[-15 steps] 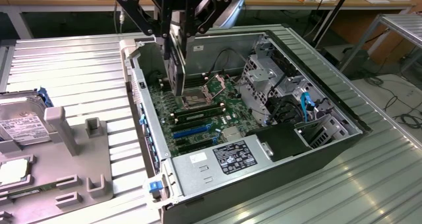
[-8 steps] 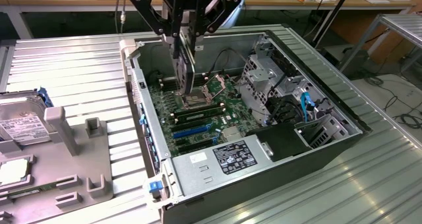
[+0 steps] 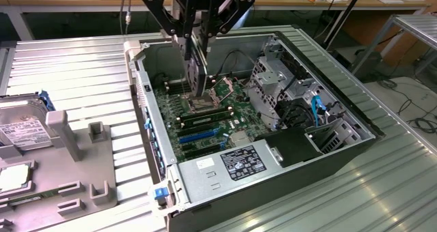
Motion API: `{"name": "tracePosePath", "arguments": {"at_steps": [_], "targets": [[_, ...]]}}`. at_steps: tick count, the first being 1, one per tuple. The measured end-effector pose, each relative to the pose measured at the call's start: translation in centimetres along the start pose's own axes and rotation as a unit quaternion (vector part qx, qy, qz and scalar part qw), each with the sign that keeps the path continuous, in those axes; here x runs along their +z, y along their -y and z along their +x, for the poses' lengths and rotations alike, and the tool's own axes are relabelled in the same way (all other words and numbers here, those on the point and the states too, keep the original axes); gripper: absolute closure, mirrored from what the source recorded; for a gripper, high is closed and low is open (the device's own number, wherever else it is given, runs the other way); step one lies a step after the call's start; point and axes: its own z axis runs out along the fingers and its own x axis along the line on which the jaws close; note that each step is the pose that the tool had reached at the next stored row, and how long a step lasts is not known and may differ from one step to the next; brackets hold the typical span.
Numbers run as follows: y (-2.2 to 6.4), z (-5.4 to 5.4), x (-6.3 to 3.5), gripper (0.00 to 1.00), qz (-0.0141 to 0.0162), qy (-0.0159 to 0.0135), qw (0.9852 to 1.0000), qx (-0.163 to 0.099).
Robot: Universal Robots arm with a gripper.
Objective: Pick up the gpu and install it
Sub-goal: 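Pick up the gpu and move the gpu toward the slot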
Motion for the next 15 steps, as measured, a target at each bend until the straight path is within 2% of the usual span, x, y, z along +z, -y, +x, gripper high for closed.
{"name": "tracePosePath", "arguments": {"at_steps": [5, 15], "targets": [[-0.07, -0.8, 0.03, 0.73, -0.0001, 0.0, 1.0, 0.0], [-0.26, -3.2, 0.1, 0.73, 0.0, 0.0, 1.0, 0.0]]}}
